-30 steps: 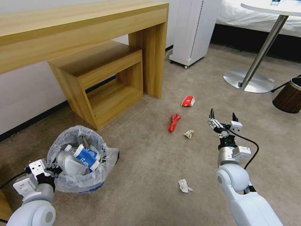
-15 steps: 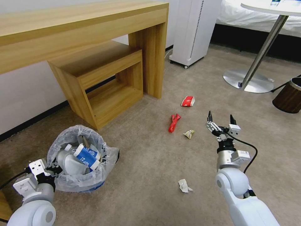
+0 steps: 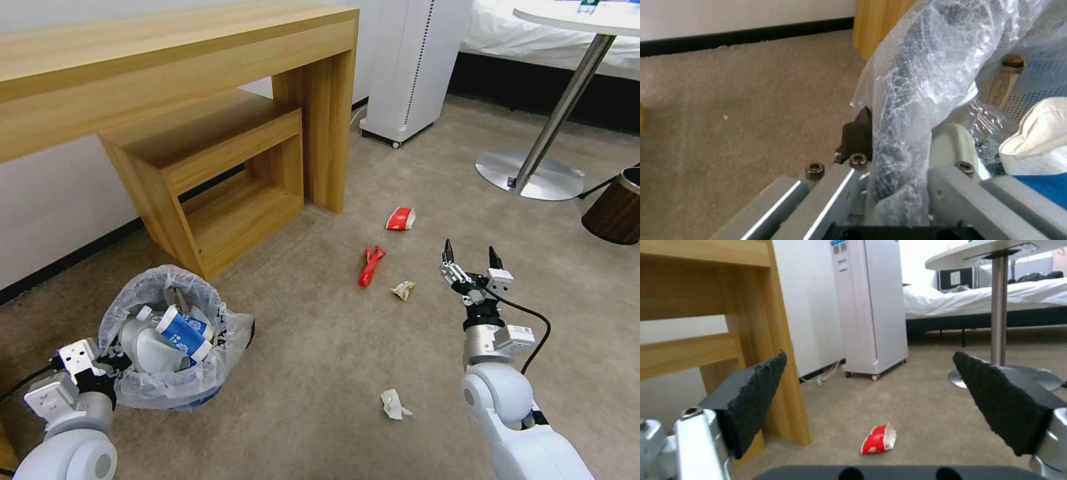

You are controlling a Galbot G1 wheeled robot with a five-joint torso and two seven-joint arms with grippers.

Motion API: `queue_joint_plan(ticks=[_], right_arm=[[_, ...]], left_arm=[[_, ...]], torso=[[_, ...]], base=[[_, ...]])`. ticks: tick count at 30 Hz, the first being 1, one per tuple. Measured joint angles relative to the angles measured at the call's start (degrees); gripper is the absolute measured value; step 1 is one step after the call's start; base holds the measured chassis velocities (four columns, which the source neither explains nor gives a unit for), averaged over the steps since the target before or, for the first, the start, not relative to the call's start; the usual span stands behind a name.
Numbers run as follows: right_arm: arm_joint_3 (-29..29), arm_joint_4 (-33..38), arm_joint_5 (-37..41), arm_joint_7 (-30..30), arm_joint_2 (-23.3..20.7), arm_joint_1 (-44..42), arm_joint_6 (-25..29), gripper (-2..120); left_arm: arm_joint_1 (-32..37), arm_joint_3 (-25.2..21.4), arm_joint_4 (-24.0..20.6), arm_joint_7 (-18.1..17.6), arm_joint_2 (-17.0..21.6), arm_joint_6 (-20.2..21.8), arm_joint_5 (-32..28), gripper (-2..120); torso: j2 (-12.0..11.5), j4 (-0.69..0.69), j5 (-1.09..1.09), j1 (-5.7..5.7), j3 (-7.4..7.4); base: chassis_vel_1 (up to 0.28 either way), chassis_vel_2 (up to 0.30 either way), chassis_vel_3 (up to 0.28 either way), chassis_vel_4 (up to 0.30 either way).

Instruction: Pick up the trash bin and place the garbage on the floor into it.

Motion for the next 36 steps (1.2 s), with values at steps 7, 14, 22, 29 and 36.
queue_joint_plan(ticks=[7,14,22,29,36], right_arm=[[-0.18,-0.05,0.04,-0.03,-0.17,0.16,0.15,99],[-0.64,-0.34,0.12,-0.08,-0.08,0.56,0.16,99],[-0.70,-0.69,0.04,-0.17,0.00,0.62,0.30,99],[-1.09,-1.09,-0.22,-0.49,0.18,0.68,1.18,100],[-1.44,-1.41,-0.55,-0.72,0.47,0.89,1.78,100]], left_arm=[[-0.06,0.19,0.02,0.05,-0.28,-0.43,0.21,0],[-0.18,0.17,0.11,0.05,-0.29,-0.44,0.21,0],[-0.40,0.19,0.44,0.04,-0.27,-0.44,0.21,0],[-0.36,0.30,0.59,0.04,-0.41,-0.62,0.24,0],[-0.17,-0.03,0.65,0.05,-0.23,-0.82,0.23,0]], torso=[[0.00,-0.01,-0.01,0.00,0.01],[0.00,-0.01,-0.01,0.00,-0.01],[0.00,-0.01,-0.01,0.00,-0.01],[0.00,-0.01,-0.01,0.00,0.00],[0.00,-0.01,-0.01,0.00,-0.01]], base=[[-0.101,0.106,0.117,-0.087],[-0.051,0.061,0.044,-0.057],[-0.079,0.066,0.072,-0.073],[-0.078,0.066,0.078,-0.073],[-0.023,0.023,0.021,-0.022]])
